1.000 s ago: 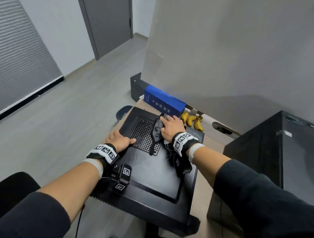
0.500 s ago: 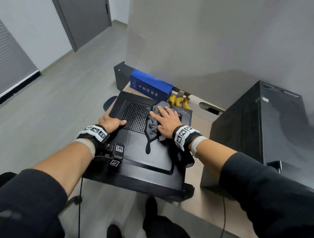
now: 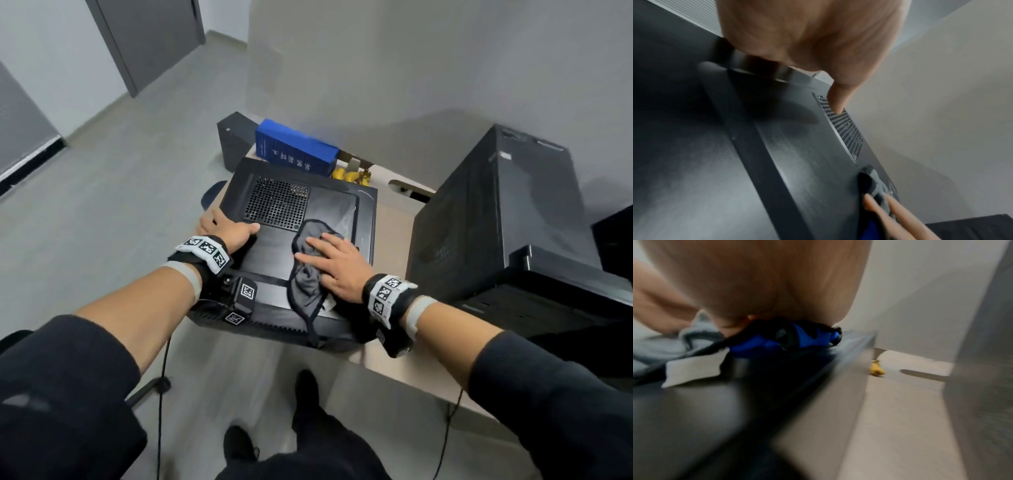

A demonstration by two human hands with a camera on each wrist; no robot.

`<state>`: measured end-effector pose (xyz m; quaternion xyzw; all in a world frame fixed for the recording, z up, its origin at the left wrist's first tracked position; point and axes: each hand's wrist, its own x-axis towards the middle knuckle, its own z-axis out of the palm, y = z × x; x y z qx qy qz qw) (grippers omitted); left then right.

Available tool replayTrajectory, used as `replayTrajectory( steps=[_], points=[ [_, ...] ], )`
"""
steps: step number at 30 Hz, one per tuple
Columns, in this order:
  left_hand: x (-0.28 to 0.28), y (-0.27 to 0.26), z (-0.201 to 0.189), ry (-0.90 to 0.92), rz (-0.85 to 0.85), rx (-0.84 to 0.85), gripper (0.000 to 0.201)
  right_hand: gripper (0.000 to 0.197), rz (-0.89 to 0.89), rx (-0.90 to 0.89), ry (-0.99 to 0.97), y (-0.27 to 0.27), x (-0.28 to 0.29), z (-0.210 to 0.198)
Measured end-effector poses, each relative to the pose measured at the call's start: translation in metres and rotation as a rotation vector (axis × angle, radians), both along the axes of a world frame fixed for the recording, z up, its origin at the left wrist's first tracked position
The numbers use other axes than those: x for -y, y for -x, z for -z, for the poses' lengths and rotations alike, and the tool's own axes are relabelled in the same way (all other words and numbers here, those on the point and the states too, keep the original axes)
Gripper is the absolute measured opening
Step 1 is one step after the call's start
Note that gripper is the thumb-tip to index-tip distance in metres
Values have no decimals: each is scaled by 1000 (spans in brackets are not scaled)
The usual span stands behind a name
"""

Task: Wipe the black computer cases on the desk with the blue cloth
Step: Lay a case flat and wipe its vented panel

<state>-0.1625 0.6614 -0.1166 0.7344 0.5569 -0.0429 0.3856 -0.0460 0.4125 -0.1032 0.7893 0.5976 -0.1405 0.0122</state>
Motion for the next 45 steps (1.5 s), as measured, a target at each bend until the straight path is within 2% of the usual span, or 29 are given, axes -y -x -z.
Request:
replayTrajectory(
  steps=[3, 5, 7, 11, 13, 15, 20, 26, 30, 33, 37, 41, 45],
  points=[
    [10, -2, -8, 12, 33, -12, 110, 64, 258, 32, 95, -28, 2, -4],
    [17, -4, -16, 8, 34, -28, 113, 65, 326, 41, 142, -20, -13, -6],
    [26, -6, -23, 0, 34, -73, 116, 69, 259, 53, 135, 11, -21, -6],
    [35, -23, -22, -29, 40, -136, 131, 75, 49, 19, 56, 52, 19, 3],
    [36, -33, -20, -30, 48, -149, 139, 71, 100, 18, 29, 42, 44, 5],
    [38, -37, -22, -29, 52, -164, 144, 72, 251, -5, 64, 20, 55, 7],
    [37, -33, -33, -10, 85, -191, 142, 84, 508, -83, 142, -20, 32, -2],
    [28, -37, -38, 32, 62, -159, 139, 95, 451, -103, 186, 21, 66, 7],
    [21, -50, -39, 13, 68, -133, 139, 92, 499, -156, 197, -9, 54, 5],
    [12, -64, -40, -2, 77, -131, 139, 79, 542, -144, 158, -33, 41, 9],
    [-9, -84, -33, -25, 67, -154, 145, 75, 675, -118, 113, -65, 13, 19],
    [-24, -103, -29, 9, 86, -181, 149, 72, 831, -216, 62, -103, -15, 21],
    [-25, -112, -19, 9, 102, -233, 153, 71, 902, -193, -9, -135, -41, 21]
  ],
)
